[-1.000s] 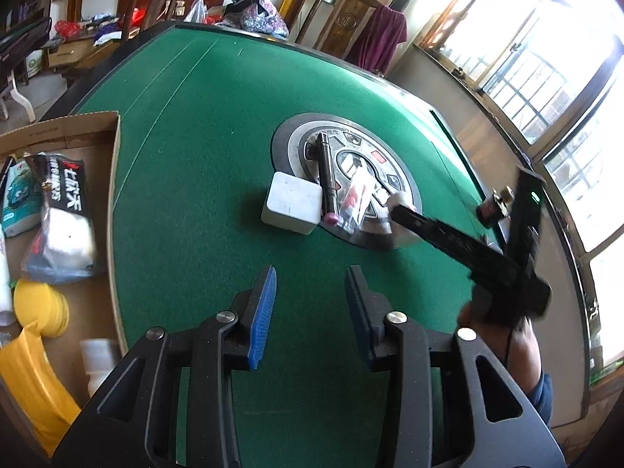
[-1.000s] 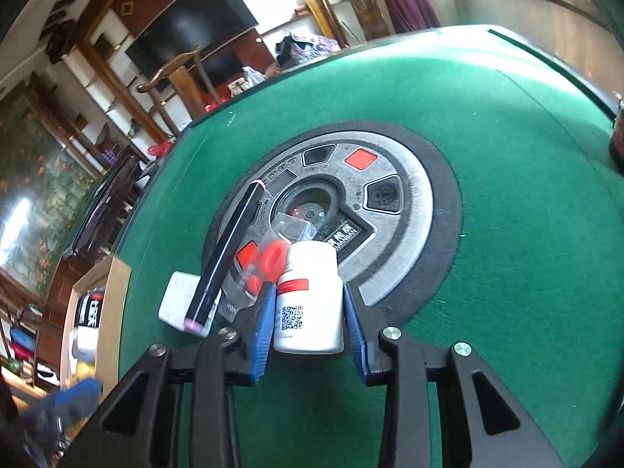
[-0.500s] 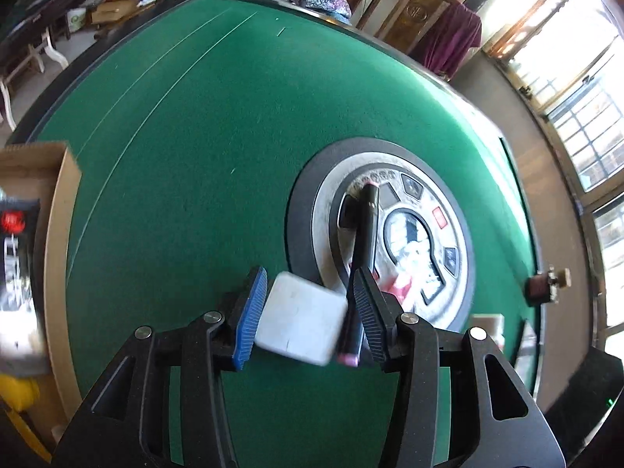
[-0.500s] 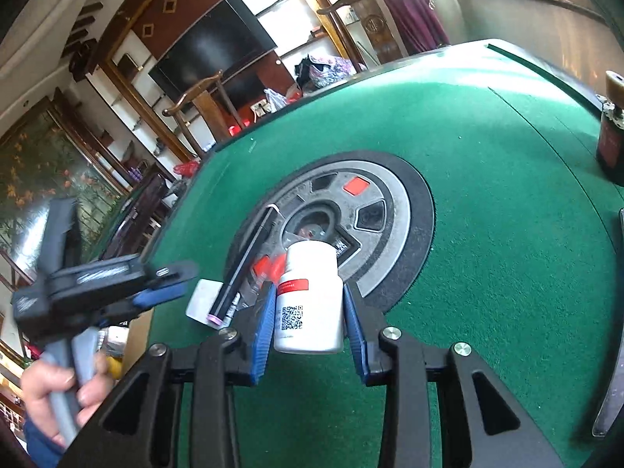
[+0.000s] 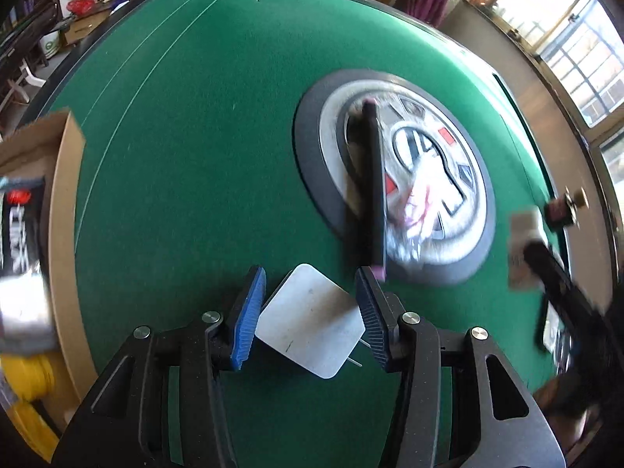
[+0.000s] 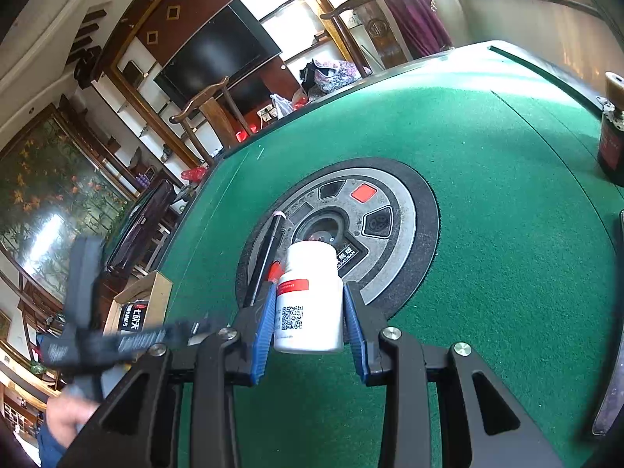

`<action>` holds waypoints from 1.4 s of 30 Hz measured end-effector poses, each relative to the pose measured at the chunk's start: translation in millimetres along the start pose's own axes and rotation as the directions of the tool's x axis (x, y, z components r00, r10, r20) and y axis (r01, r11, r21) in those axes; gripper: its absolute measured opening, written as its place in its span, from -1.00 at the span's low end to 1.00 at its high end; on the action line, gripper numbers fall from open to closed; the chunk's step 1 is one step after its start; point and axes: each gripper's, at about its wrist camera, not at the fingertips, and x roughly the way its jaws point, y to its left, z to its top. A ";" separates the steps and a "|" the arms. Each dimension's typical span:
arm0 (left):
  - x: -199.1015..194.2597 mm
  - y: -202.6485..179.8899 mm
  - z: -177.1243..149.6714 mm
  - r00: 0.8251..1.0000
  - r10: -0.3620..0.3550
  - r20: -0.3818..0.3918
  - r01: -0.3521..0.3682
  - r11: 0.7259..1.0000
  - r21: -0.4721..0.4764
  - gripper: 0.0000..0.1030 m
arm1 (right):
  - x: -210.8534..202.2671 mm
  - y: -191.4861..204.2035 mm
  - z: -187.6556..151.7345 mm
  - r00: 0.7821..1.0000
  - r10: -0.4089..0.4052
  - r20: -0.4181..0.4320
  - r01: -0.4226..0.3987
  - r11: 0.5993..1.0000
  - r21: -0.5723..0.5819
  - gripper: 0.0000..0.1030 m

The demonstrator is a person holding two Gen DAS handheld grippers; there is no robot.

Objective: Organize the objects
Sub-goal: 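Grasp the white square box with the left gripper and lift it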

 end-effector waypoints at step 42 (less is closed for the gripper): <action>-32.0 -9.7 -68.2 0.988 -0.031 0.148 0.020 0.997 0.080 -0.01 | 10.0 22.3 -8.4 0.999 0.020 -0.031 -0.022 0.997 -0.072 -0.34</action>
